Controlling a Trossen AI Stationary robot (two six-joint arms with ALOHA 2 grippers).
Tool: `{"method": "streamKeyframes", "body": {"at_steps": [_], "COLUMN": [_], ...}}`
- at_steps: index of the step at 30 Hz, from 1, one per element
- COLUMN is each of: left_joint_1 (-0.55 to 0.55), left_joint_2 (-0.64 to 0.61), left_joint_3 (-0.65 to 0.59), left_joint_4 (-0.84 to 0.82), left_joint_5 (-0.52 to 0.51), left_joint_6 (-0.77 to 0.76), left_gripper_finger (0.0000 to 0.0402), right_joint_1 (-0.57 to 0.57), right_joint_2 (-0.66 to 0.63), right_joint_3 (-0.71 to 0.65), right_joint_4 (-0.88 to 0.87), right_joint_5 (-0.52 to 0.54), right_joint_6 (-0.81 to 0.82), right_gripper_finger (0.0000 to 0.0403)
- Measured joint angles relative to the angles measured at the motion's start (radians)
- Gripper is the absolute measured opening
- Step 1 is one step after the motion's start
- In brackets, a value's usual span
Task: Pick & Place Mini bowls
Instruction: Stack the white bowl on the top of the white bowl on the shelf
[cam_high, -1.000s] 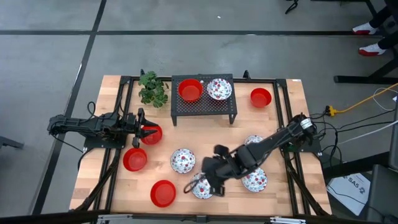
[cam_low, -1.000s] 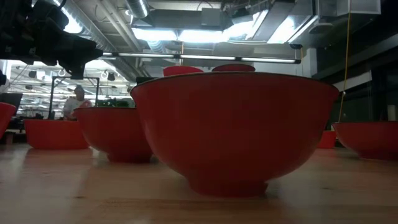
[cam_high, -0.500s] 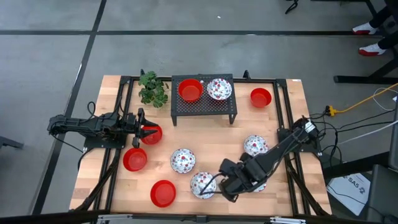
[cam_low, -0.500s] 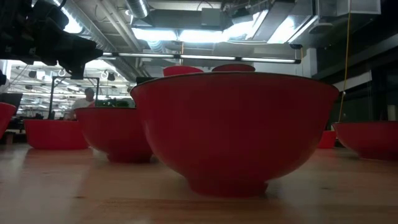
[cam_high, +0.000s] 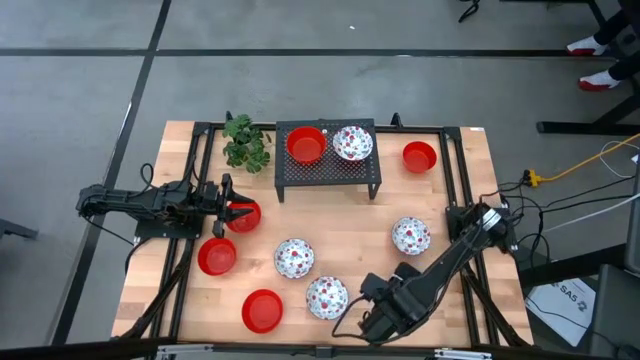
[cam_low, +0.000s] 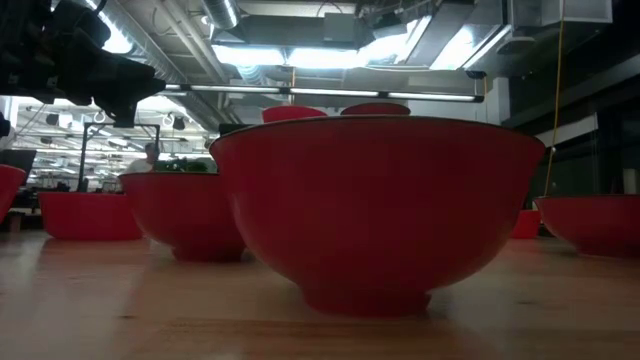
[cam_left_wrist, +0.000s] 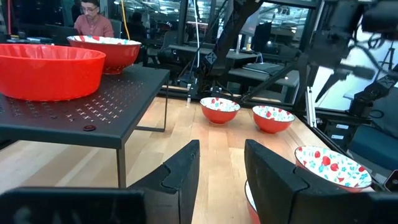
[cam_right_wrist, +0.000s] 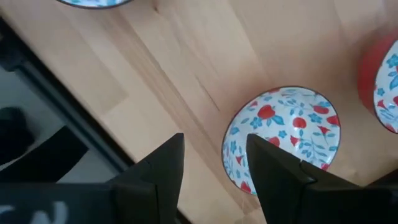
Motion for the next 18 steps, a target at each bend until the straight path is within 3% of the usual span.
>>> {"method": "streamKeyframes", "body": {"at_steps": [18], "left_joint_1": [0.000], "left_joint_2": [0.000], "left_joint_3": [0.000], "left_joint_4": [0.000], "left_joint_5": [0.000], "left_joint_6": [0.000], "left_gripper_finger": [0.0123], "right_joint_1": [0.030], "right_joint_2": [0.100], "right_joint_3": [0.000], "right_joint_4": [-0.098], "right_joint_5": [0.001], "right_joint_6": [0.137], "right_gripper_finger": [0.0174]}}
